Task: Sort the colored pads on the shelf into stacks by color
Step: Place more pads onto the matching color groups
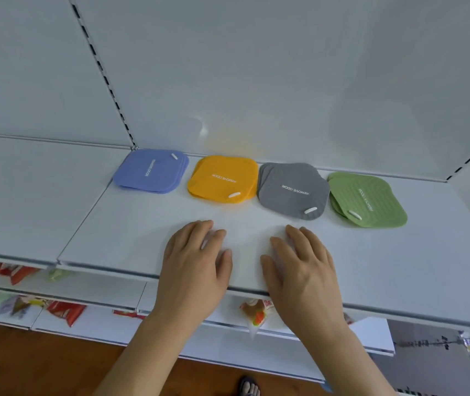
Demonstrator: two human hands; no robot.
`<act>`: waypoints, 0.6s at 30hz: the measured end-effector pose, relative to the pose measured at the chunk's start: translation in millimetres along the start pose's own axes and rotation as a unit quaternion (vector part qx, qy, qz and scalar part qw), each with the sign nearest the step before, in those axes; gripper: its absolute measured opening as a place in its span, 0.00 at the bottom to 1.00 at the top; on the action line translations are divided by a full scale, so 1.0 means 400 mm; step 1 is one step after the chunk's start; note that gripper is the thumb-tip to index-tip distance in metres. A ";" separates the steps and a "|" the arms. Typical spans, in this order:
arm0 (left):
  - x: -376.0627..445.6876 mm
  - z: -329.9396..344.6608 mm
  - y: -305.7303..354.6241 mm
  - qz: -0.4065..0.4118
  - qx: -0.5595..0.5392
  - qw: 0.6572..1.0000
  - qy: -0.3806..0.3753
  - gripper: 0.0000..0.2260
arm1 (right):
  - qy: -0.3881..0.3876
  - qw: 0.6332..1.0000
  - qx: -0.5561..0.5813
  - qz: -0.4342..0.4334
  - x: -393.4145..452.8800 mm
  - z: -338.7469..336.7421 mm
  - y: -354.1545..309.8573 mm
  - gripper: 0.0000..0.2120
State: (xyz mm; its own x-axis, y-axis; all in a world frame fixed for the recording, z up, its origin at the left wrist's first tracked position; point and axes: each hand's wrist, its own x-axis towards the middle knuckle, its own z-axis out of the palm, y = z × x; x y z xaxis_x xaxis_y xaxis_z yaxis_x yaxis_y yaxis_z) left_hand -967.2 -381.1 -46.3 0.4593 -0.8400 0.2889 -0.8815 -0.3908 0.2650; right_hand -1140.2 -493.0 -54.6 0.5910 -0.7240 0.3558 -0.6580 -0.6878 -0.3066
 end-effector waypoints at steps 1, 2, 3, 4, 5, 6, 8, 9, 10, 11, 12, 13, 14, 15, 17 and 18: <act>-0.014 -0.008 -0.013 -0.002 0.000 1.000 0.004 0.20 | -0.002 1.000 -0.004 0.002 -0.008 0.003 -0.014 0.20; -0.029 -0.016 -0.028 -0.005 -0.002 1.000 0.008 0.20 | -0.003 1.000 -0.005 0.005 -0.016 0.004 -0.032 0.20; -0.046 -0.028 -0.045 -0.007 -0.006 1.000 0.011 0.19 | -0.006 1.000 -0.005 0.008 -0.024 0.006 -0.055 0.21; -0.065 -0.042 -0.066 -0.010 -0.008 1.000 0.014 0.19 | -0.010 1.000 -0.004 0.009 -0.035 0.009 -0.083 0.21; -0.088 -0.057 -0.091 -0.012 -0.008 1.000 0.014 0.19 | -0.015 1.000 0.000 0.008 -0.047 0.011 -0.116 0.22; -0.112 -0.075 -0.120 -0.015 -0.005 1.000 0.012 0.19 | -0.020 1.000 0.004 0.005 -0.061 0.015 -0.153 0.21; -0.166 -0.120 -0.184 -0.025 0.004 1.000 -0.001 0.20 | -0.031 0.999 0.007 -0.005 -0.089 0.025 -0.237 0.21; -0.195 -0.145 -0.218 -0.032 0.007 0.999 -0.007 0.21 | -0.038 0.999 0.004 -0.011 -0.104 0.030 -0.282 0.21; -0.224 -0.171 -0.252 -0.042 0.007 0.999 -0.011 0.21 | -0.042 0.999 0.003 -0.020 -0.121 0.036 -0.327 0.21; -0.255 -0.197 -0.286 -0.056 0.003 0.998 -0.012 0.21 | -0.044 0.999 0.006 -0.031 -0.138 0.042 -0.373 0.21; -0.287 -0.221 -0.323 -0.073 -0.001 0.997 -0.013 0.21 | -0.046 0.998 0.014 -0.044 -0.154 0.048 -0.420 0.20; -0.318 -0.244 -0.359 -0.089 -0.003 0.996 -0.017 0.21 | -0.052 0.997 0.024 -0.058 -0.170 0.055 -0.467 0.20; -0.348 -0.265 -0.397 -0.106 -0.002 0.994 -0.026 0.20 | -0.061 0.995 0.036 -0.072 -0.184 0.063 -0.516 0.20; -0.380 -0.283 -0.436 -0.123 0.001 0.992 -0.040 0.20 | -0.074 0.993 0.046 -0.084 -0.196 0.073 -0.567 0.19; -0.442 -0.318 -0.512 -0.158 0.006 0.985 -0.074 0.18 | -0.111 0.987 0.052 -0.105 -0.217 0.097 -0.666 0.18; -0.470 -0.337 -0.547 -0.174 0.005 0.981 -0.084 0.17 | -0.132 0.983 0.049 -0.119 -0.224 0.110 -0.714 0.16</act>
State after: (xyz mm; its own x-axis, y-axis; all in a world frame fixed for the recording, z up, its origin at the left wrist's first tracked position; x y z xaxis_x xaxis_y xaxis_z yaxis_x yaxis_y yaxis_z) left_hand -846.1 -86.9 -34.6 0.7083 -0.7054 0.0270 -0.6764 -0.6673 0.3117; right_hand -984.9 -234.1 -37.9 0.8315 -0.5222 0.1895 -0.4464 -0.8311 -0.3315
